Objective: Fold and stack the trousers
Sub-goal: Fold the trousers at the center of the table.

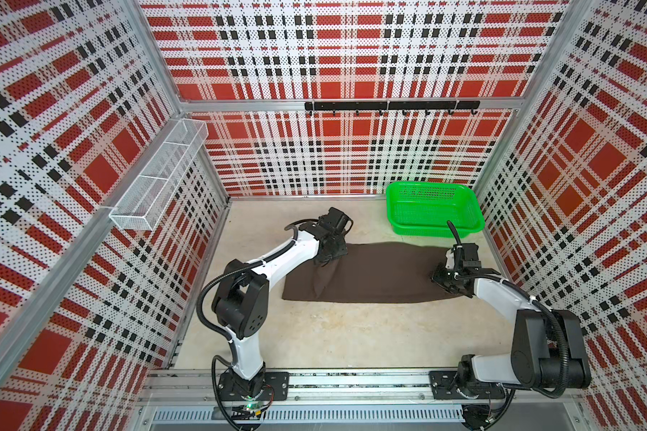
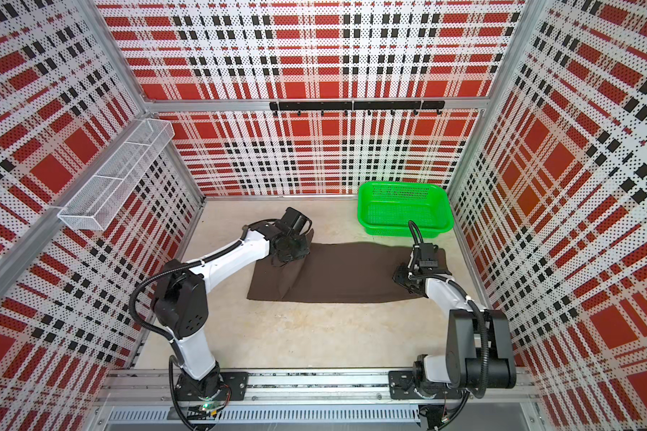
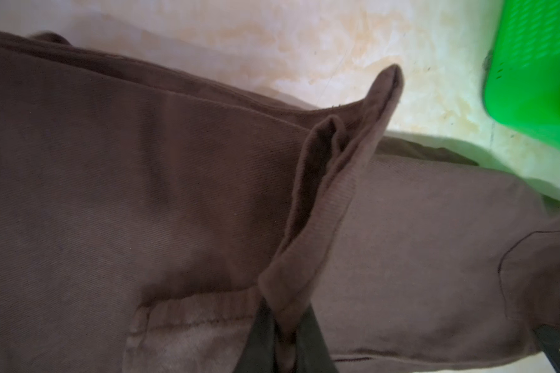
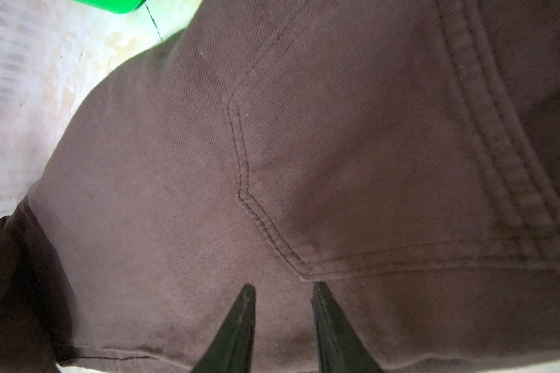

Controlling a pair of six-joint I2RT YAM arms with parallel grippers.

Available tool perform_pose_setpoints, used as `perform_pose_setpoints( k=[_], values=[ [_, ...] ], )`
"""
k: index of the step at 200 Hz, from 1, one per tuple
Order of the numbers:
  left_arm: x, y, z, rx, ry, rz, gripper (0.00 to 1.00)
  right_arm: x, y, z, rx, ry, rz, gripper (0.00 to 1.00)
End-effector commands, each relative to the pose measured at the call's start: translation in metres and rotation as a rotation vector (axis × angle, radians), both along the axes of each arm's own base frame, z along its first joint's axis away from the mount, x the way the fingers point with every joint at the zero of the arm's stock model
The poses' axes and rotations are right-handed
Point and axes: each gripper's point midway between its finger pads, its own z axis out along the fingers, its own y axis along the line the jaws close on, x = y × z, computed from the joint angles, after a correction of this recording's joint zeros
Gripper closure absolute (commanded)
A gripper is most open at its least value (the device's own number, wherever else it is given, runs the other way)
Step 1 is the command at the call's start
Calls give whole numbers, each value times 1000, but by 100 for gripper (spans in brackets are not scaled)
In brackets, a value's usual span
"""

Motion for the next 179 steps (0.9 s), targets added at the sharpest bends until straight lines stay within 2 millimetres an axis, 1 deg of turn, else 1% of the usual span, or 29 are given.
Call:
perform_pose_setpoints(
  k=[1,24,62,81,121,141,165,179],
  values=[
    [11,-15,3,-21,-38,22,100,0,3,-2,-5,-8,18,66],
    [11,-30,1,-41,-44,8,100,-1,3,-2,-5,-6,17,66],
    [14,-58,23,-88,-93,-16,100,-2,2,-3,-7,-5,17,66],
    [12,-70,27,-101,-103,-29,100,-2,2,-3,-7,-3,15,66],
    [10,-81,-1,-99,-60,-45,100,-3,2,-4,-6,0,15,66],
    [7,-83,-16,-87,-31,-53,100,-4,1,-4,-12,1,13,65],
    [2,-85,-29,-81,1,-67,100,-4,1,-4,-14,3,11,65],
    [-1,-89,-31,-85,8,-79,90,-4,1,-4,-12,3,9,65]
  ],
)
